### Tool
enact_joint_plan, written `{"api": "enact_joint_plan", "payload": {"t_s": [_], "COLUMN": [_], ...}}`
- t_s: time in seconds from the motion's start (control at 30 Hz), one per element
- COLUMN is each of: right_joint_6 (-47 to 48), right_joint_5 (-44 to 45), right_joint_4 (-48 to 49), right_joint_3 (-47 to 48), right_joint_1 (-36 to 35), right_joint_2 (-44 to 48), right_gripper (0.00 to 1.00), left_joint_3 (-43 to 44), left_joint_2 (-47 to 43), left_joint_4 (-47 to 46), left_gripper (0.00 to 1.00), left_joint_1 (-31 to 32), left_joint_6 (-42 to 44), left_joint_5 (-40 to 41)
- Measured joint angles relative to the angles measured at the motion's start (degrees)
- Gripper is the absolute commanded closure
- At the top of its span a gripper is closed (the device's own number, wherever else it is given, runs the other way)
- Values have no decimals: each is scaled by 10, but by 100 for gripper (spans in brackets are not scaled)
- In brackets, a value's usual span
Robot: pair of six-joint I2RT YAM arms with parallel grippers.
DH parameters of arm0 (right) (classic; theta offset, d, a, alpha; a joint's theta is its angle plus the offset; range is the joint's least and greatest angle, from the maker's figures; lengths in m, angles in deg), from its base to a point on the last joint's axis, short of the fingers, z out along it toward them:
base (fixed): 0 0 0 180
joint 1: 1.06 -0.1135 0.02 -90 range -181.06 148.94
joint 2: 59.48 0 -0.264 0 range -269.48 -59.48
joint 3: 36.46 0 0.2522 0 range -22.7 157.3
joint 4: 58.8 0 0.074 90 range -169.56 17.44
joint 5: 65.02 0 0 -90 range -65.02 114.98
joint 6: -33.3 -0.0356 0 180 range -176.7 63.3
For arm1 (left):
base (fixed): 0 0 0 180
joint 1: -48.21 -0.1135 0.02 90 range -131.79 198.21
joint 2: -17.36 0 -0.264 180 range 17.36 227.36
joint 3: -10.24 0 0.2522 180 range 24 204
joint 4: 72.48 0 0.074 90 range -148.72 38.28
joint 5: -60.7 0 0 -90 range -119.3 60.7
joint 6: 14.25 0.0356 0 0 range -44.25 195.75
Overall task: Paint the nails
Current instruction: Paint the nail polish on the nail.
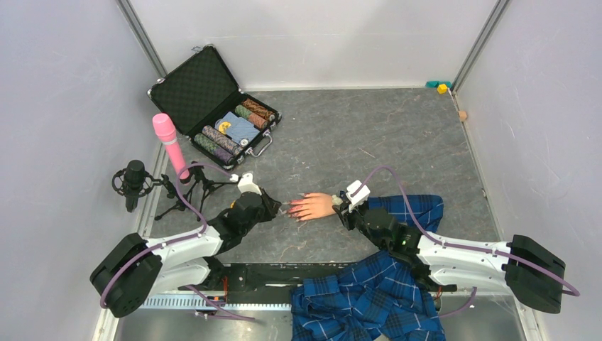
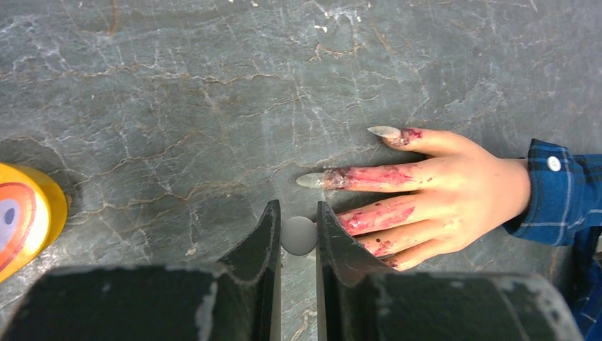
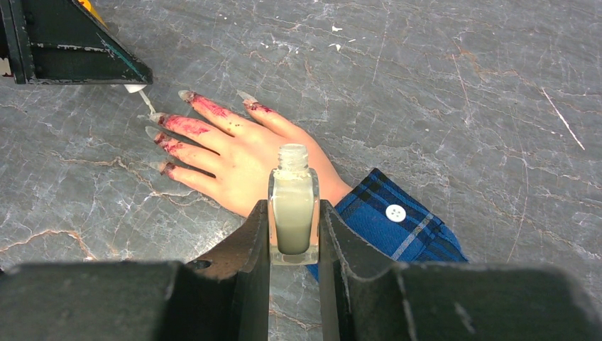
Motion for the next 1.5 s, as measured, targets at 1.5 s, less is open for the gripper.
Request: {"api": "enact_joint_plan", "payload": {"t_s": [1.5], "right_joint_6": [0], "right_joint_5": [0], "right_joint_4": [0], "right_joint_3": [0], "right_joint_1": [0], "right_joint_2": [-6], "right_gripper": [100], "left_joint_3": [-11], "left_joint_2": [3], "left_joint_4": [-49], "left_gripper": [98], "left_joint_1": [0], "left_joint_6": [0], "left_joint_5": [-28]}}
